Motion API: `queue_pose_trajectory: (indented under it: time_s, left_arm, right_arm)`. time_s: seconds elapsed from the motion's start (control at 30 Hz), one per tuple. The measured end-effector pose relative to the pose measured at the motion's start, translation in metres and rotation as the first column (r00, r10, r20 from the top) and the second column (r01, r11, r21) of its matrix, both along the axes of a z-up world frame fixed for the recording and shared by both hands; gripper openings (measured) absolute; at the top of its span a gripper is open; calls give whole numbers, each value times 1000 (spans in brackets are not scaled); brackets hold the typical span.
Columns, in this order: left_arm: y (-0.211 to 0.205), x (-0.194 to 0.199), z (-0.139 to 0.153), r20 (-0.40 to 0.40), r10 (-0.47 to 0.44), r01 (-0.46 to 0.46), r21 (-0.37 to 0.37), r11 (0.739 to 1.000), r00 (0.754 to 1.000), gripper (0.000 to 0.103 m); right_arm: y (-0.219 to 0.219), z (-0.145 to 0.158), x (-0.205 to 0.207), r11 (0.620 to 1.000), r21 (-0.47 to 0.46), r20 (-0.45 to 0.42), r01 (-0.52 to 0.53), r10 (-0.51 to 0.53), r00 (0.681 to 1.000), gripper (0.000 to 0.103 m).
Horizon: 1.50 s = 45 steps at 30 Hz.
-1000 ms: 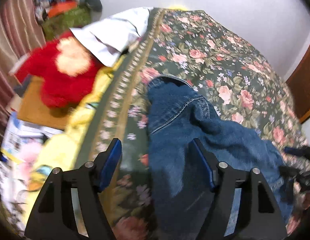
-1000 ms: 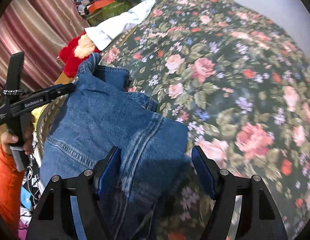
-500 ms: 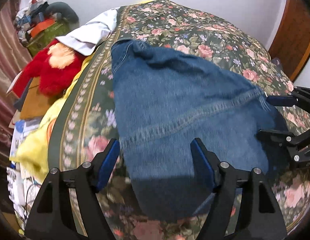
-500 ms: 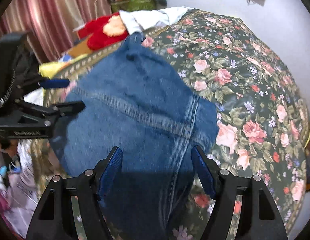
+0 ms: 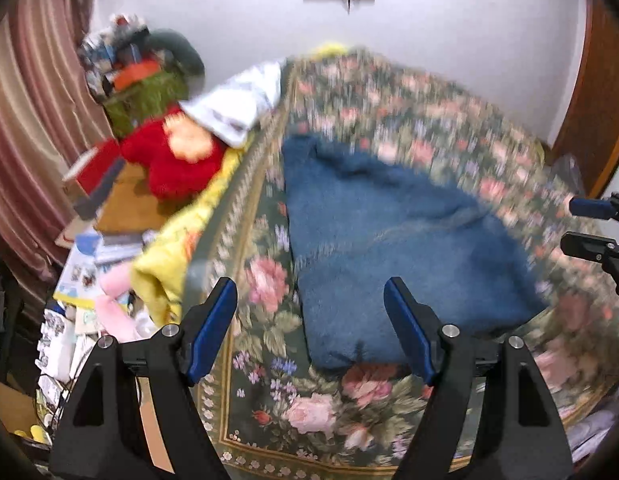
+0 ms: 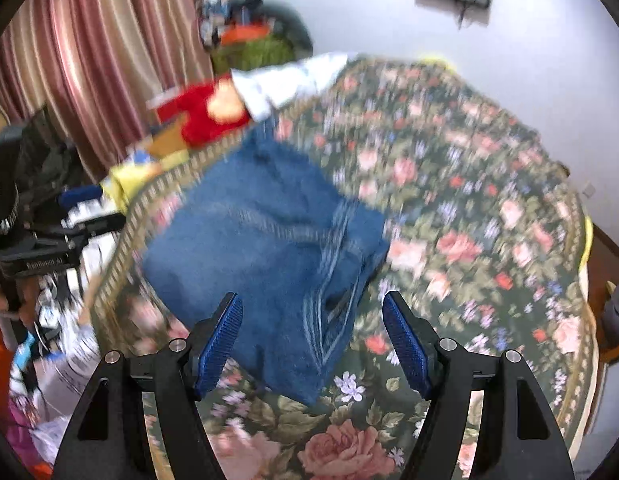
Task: Fold large clothes
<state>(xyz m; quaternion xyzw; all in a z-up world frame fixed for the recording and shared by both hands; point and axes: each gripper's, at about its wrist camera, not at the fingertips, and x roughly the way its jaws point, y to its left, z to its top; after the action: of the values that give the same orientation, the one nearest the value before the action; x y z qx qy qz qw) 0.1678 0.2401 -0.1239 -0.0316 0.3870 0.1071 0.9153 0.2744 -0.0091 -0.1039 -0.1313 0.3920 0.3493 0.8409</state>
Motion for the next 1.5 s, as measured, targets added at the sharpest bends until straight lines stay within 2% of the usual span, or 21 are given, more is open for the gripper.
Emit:
queue_pose_trajectory:
  time_s: [0.1, 0.17, 0.33, 0.4, 0.5, 0.67, 0.73, 0.8, 0.87, 0.97, 1.07, 1.5]
  left_arm:
    - [-13, -18, 40, 119, -9, 7, 13, 1000, 993, 76]
    - [-24, -34, 68, 209, -20, 16, 24, 1000, 978, 76]
    - [-55, -73, 122, 407, -47, 28, 52, 998, 912, 76]
    - [-67, -90, 136, 475, -50, 23, 62, 998, 879, 76]
    - [-81, -109, 148, 536, -41, 0, 76, 997, 843, 76]
    - [-98, -132, 153, 588, -24, -43, 100, 994, 809, 76]
    - [-102, -139, 151, 595, -17, -48, 93, 995, 803, 78]
    - [-106, -144, 148, 594, -12, -47, 83, 995, 804, 82]
    - [-108, -146, 143, 587, -4, -49, 74, 996, 809, 85]
    - [-111, -148, 139, 581, 4, -57, 72, 996, 814, 90]
    - [-111, -151, 135, 579, 18, -65, 61, 996, 815, 93]
    - [-115, -156, 130, 578, 32, -68, 40, 997, 816, 94]
  right_arm:
    - [-10, 40, -18, 993, 115, 72, 6, -14, 997, 70]
    - [-17, 68, -34, 982, 189, 128, 1, -26, 991, 70]
    - [-31, 120, -78, 945, 326, 253, -29, -58, 966, 70]
    - [-36, 133, -97, 929, 367, 292, -41, -74, 953, 70]
    - [-45, 148, -124, 910, 411, 343, -56, -97, 934, 70]
    - [-54, 158, -160, 891, 449, 387, -65, -128, 913, 70]
    - [-54, 157, -170, 892, 449, 391, -58, -138, 910, 71]
    - [-54, 155, -177, 896, 441, 391, -42, -150, 908, 76]
    - [-55, 152, -185, 901, 434, 393, -21, -169, 904, 93]
    - [-57, 148, -193, 903, 430, 407, 1, -195, 892, 103]
    - [-58, 147, -197, 907, 422, 417, 20, -213, 883, 103]
    - [-62, 143, -196, 911, 411, 402, 47, -227, 887, 103]
